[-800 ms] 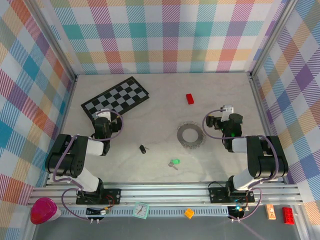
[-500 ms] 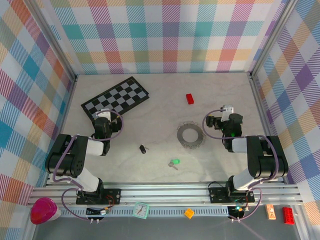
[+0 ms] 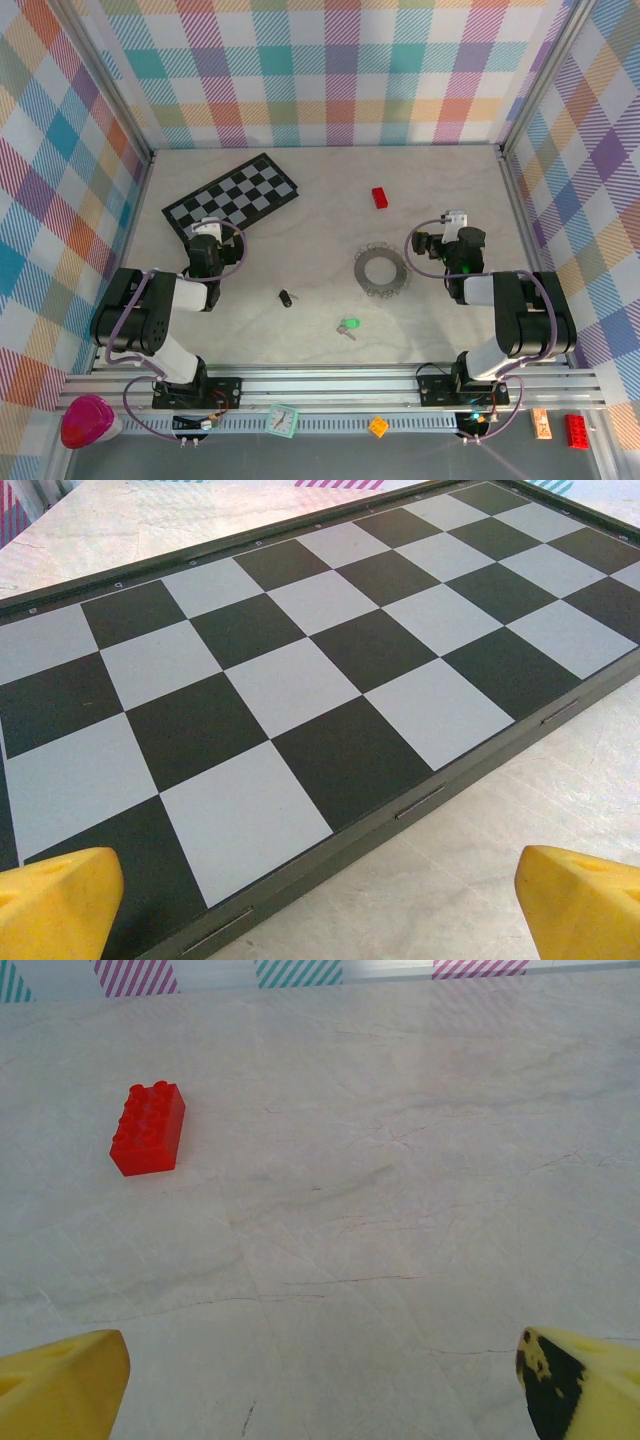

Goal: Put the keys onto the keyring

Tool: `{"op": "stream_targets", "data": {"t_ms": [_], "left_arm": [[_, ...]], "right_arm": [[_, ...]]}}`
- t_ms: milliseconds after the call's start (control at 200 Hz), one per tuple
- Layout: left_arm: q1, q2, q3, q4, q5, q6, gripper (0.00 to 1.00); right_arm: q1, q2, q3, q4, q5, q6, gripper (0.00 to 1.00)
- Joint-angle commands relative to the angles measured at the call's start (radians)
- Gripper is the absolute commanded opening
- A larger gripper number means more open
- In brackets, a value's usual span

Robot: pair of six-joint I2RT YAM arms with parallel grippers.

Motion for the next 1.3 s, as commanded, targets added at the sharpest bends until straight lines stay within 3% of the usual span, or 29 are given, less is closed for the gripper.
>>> {"op": "stream_targets", "data": {"t_ms": [0,220,375,580,715,830,1050,1295], "left_arm": [[0.012,-0.005,0.013,0.004,0.005,-0.006,1.0],[0.012,-0.016,0.01,0.005,-0.005,-0.005,1.0],[0.012,-0.166,0.044,-0.173,-0.02,-0.012,1.0],[0.008,-0.358,0.104,-0.388,0.042,-0.025,1.0],[0.007,-0.43,0.175,-0.545,0.116,-0.096,1.0],[0.005,-0.48,0.205,-0.628,0.182,-0.203,0.98],[-0.036,-0.502,0.199,-0.669,0.3,-0.361,0.94],[-0.191,-0.483,0.19,-0.726,0.28,-0.444,0.94]], "right_arm": [[-0.004,0.005,0.012,0.014,-0.015,0.012,0.99],[-0.004,-0.025,0.022,-0.031,-0.008,0.011,0.99],[-0.002,-0.187,0.123,-0.365,0.035,0.058,0.99],[-0.002,-0.357,0.198,-0.611,0.033,0.263,0.99],[-0.001,-0.346,0.326,-0.902,-0.049,0.411,0.97],[0.011,-0.316,0.393,-1.057,-0.168,0.453,0.86],[0.191,-0.243,0.515,-1.308,-0.127,0.403,0.75],[0.416,-0.008,0.692,-1.487,-0.041,0.339,0.64]]}}
